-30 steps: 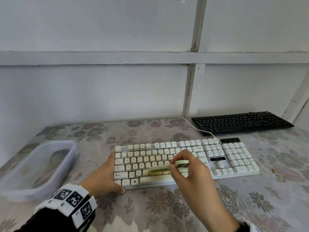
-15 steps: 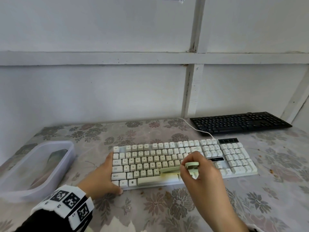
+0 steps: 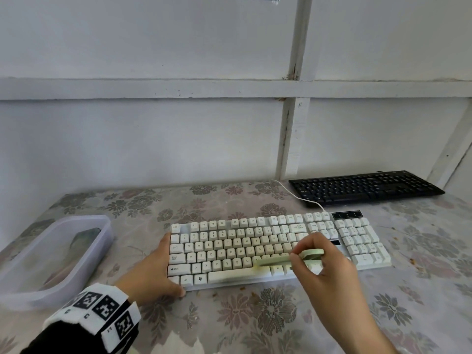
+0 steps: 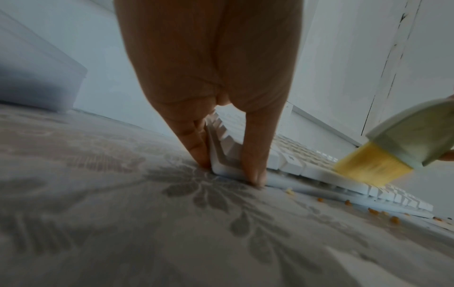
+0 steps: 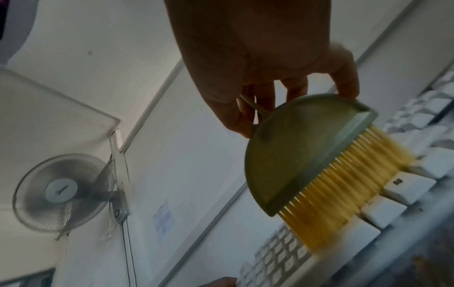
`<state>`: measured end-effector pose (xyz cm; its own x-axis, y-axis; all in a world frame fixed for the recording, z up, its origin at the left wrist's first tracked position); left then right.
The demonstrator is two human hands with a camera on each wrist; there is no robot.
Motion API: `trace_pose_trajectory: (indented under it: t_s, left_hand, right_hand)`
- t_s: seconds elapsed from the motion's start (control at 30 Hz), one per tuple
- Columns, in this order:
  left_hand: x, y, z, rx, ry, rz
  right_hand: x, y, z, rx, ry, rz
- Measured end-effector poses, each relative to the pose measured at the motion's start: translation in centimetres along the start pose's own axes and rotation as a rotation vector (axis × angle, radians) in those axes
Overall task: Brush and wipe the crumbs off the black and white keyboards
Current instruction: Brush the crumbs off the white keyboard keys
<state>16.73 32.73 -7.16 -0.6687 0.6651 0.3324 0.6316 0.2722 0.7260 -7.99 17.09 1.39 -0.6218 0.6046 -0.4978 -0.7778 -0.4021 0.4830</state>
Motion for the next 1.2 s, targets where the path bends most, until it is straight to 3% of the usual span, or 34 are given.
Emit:
trace_pose_trajectory:
  t_s: [0.13, 0.3, 0.53, 0.67, 0.8, 0.97, 1.13, 1.2]
  left_hand:
    - [0.0, 0.0, 0.1, -0.007, 0.002, -0.006]
    - [0.0, 0.1, 0.1, -0.021, 0.004, -0.003]
    - [0.0, 0.1, 0.1, -0.025, 0.006, -0.004]
    - [0.0, 0.1, 0.1, -0.016, 0.0, 0.008]
    - [0.0, 0.0, 0.0, -0.008, -0.002, 0.011]
    - [0.0, 0.1, 0.0, -0.011, -0.001, 0.007]
    - [0.0, 0.0, 0.0, -0.007, 0.001, 0.0]
    - [0.0, 0.1, 0.1, -0.009, 0.005, -0.008]
  right_hand:
    - [-0.2, 1.7, 0.0, 0.108, 0.034, -0.085]
    - [0.2, 1.0, 0.2, -0.155, 0.024, -0.01]
    - [0.1, 2.7, -0.8, 0.128, 0.045, -0.104]
    - [0.0, 2.3, -0.9, -0.084, -0.002, -0.051]
    - [0.0, 3.5, -1.9, 0.088, -0.003, -0.118]
    - [0.0, 3.6, -1.8, -0.122, -0.039, -0.084]
    - [-0.4, 5.2, -2.6, 0.057, -0.037, -0.172]
    - [-0.6, 5.9, -2.3, 0.015, -0.017, -0.21]
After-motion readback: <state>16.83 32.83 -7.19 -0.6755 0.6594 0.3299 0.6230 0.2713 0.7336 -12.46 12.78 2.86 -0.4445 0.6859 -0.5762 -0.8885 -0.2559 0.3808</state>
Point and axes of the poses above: each hand's wrist, its own x-axis away from the middle knuckle, its own y-axis out of the back of the hand, z = x × y, the point moved 8 cm from there along -x, towards the middle knuckle, and after that the axes turned 12 degrees about y, right-handed, at the moved point
